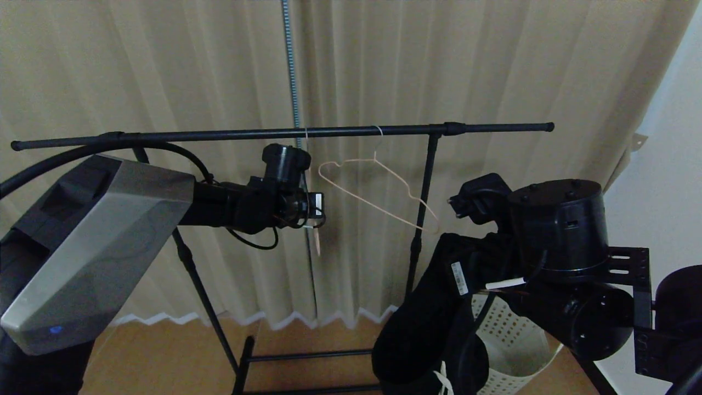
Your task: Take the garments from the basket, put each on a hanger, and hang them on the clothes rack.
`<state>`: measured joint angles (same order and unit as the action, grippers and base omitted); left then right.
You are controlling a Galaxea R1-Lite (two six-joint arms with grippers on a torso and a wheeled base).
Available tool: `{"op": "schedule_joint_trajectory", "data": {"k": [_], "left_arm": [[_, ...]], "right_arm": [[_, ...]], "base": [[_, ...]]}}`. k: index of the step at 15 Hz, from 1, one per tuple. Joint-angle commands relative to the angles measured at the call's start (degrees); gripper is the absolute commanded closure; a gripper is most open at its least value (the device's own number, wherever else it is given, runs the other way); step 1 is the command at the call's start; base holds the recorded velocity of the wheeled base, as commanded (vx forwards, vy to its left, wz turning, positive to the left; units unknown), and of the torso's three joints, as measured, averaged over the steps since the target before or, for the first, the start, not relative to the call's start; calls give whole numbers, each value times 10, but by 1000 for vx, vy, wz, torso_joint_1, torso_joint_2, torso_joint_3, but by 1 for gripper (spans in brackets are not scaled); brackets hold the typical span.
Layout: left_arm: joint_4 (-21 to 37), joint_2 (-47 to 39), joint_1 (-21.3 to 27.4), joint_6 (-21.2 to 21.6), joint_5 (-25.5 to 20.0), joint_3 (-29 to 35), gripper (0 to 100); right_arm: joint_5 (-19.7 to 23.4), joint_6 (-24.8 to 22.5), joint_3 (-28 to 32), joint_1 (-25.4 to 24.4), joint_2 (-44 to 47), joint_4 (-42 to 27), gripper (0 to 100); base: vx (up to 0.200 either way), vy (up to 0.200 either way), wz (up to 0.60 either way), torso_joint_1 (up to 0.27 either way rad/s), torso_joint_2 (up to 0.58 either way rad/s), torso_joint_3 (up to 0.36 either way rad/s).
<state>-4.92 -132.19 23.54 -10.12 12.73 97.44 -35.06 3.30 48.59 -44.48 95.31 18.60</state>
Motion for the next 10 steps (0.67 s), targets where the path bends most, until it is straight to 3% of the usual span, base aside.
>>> {"op": "schedule_joint_trajectory", "data": {"k": [1, 10], "left_arm": [[0, 1, -1, -1, 0, -7, 100], [-3, 13, -3, -1, 0, -7, 100]], "right_arm": [[0, 0, 0, 0, 1, -1, 100], [0, 0, -1, -1, 1, 0, 100]], "base": [[0, 0, 0, 0, 0, 0], [0, 0, 0, 0, 0, 0]]}}
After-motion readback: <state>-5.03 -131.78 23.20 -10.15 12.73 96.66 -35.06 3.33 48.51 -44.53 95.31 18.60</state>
